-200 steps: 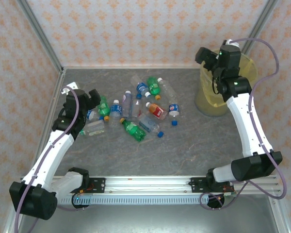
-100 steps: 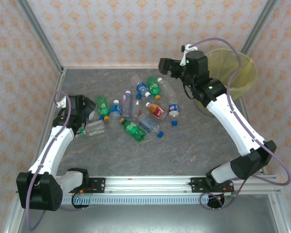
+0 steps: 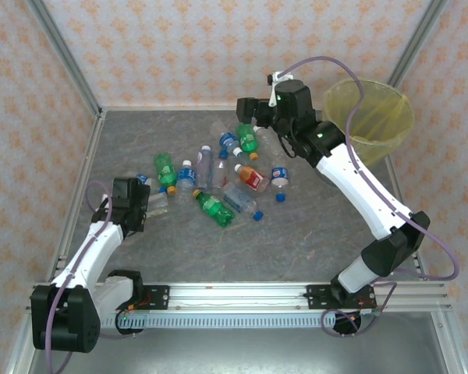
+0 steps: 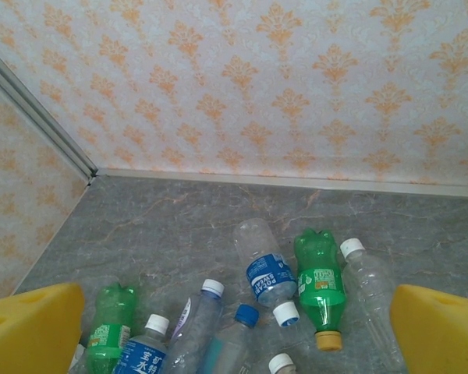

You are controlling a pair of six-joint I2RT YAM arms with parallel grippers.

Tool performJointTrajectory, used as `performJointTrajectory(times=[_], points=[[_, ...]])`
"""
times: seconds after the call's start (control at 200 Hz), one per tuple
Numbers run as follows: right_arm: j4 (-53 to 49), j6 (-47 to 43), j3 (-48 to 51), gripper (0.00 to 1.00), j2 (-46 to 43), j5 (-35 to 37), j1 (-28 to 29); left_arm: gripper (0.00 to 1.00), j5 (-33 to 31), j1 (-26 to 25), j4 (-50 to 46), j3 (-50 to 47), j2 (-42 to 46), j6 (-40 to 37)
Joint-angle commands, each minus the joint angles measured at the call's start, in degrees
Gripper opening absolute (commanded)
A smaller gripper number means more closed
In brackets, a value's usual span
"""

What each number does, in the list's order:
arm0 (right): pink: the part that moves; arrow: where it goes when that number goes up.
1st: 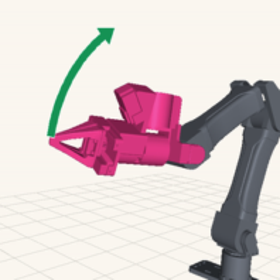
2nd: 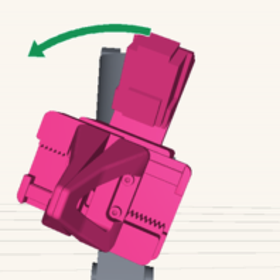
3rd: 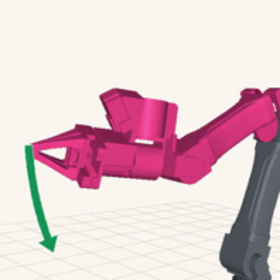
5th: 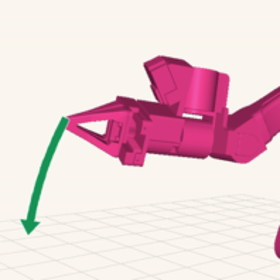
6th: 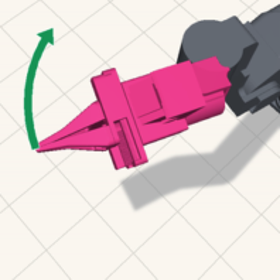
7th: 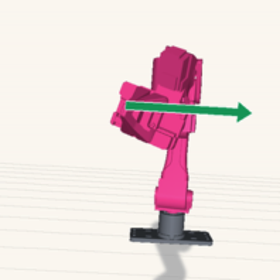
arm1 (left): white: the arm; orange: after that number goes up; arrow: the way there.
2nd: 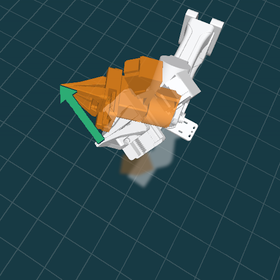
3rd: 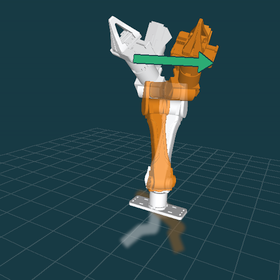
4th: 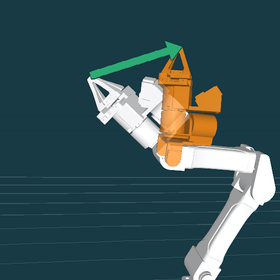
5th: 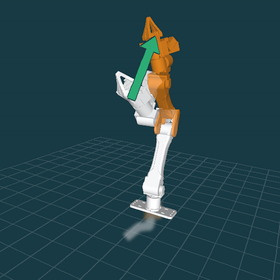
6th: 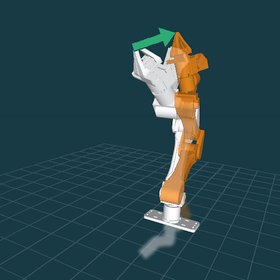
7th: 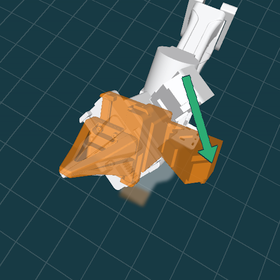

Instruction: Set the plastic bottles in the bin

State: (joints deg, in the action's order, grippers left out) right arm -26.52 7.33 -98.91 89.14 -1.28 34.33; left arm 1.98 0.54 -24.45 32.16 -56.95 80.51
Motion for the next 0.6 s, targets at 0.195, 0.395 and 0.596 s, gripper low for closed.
performJointTrajectory(times=[0.195, 0.395, 0.596], points=[[1.5, -2.4, 5.9, 1.00, -6.2, 2.1, 0.2, 0.94, -2.6, 3.0, 0.0, 0.2, -2.3, 3.0], [2.4, -4.0, 9.5, 1.00, -9.4, 3.5, 0.2, 0.91, -3.4, 8.9, -1.7, 1.9, -3.8, -1.7], [3.1, -5.3, 11.6, 1.00, -11.0, 4.6, 0.2, 0.86, -2.9, 12.5, 0.4, 1.1, -7.2, -4.2]])
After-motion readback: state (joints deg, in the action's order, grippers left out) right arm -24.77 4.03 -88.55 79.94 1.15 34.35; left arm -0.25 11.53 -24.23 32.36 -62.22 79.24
